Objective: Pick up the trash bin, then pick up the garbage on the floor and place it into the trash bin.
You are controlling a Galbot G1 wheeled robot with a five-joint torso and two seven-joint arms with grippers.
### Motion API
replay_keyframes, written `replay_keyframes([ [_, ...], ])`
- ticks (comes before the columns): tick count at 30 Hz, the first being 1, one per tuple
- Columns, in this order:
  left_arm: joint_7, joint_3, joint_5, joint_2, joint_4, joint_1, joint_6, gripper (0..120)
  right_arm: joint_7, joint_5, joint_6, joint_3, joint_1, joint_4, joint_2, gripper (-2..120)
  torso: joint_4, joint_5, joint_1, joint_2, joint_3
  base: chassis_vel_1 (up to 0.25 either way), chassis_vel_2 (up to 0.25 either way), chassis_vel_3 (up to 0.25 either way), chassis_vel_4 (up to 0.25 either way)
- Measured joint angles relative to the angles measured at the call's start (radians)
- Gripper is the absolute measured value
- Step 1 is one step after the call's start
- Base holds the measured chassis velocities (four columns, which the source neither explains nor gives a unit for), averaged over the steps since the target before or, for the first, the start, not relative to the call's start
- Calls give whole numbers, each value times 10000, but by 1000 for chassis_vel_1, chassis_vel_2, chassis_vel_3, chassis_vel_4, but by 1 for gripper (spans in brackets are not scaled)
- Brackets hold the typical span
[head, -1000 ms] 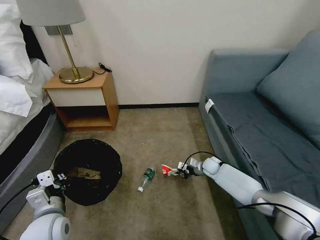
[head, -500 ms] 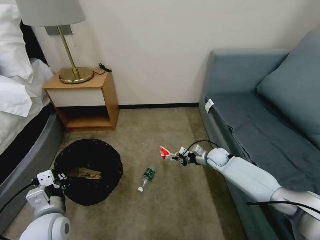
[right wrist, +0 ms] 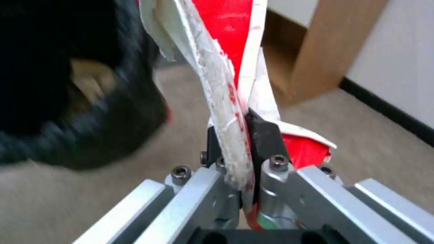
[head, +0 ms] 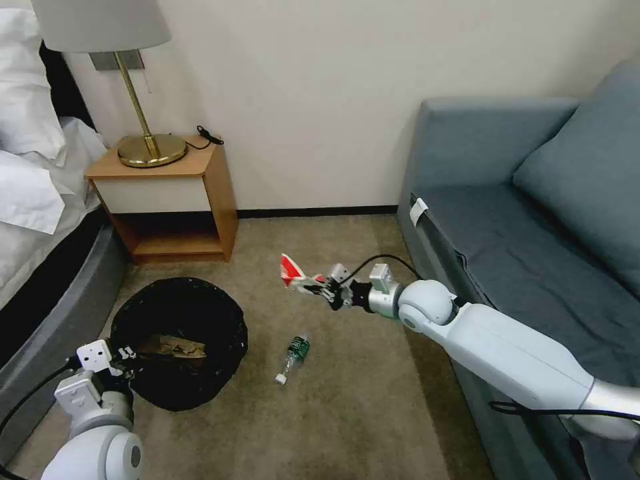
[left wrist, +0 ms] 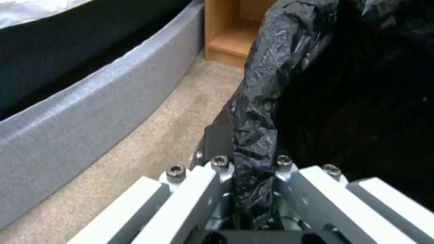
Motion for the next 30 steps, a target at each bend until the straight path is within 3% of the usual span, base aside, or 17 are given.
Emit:
replay_keyframes([
  [14,109,57,11,-95,-59,-34,49,2,2593,1661,-327,-1085,174,1671,850,0,0,0,0,1,0,0,0,0,0],
  [23,160,111,46,-184,-147,-35,90,2,3130,1689,-379,-2089,511,1234,1622,0,0,0,0,0,0,0,0,0,0],
  [30,167,140,89,-243,-166,-44,92,2,3459,1880,-481,-2615,660,827,2662,0,2,0,0,1,0,0,0,0,0],
])
